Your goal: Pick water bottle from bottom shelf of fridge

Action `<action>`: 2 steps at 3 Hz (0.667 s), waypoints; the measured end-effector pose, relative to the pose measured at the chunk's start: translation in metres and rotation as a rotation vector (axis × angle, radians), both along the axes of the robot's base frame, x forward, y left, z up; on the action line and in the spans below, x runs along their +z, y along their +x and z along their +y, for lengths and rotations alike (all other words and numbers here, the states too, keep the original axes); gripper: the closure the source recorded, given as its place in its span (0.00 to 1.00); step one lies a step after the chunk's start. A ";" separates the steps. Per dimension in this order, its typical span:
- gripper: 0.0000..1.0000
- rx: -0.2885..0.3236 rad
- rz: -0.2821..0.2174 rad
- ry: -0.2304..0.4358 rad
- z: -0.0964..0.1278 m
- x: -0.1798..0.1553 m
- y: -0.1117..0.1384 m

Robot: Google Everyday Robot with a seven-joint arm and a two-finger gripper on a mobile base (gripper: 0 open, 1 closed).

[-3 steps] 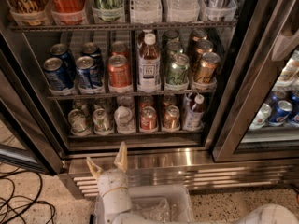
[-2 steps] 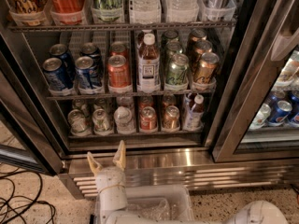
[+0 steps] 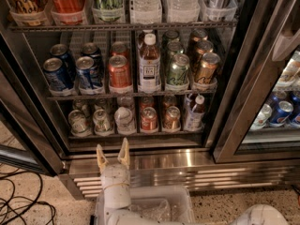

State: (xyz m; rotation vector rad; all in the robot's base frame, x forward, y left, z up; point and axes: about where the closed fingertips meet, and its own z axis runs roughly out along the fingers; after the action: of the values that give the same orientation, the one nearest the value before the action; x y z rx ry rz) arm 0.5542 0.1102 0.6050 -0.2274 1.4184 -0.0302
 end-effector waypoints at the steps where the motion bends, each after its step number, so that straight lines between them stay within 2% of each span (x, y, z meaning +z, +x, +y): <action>1: 0.30 0.023 -0.016 -0.003 -0.014 -0.001 0.007; 2: 0.25 0.094 -0.026 -0.014 -0.006 -0.005 0.017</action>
Offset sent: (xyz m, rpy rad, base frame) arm 0.0273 0.0059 -0.0115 -0.0286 -0.0384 0.1918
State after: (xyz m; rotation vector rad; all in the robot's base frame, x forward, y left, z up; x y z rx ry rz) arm 0.5716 0.1044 0.6000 -0.3037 1.3807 0.0342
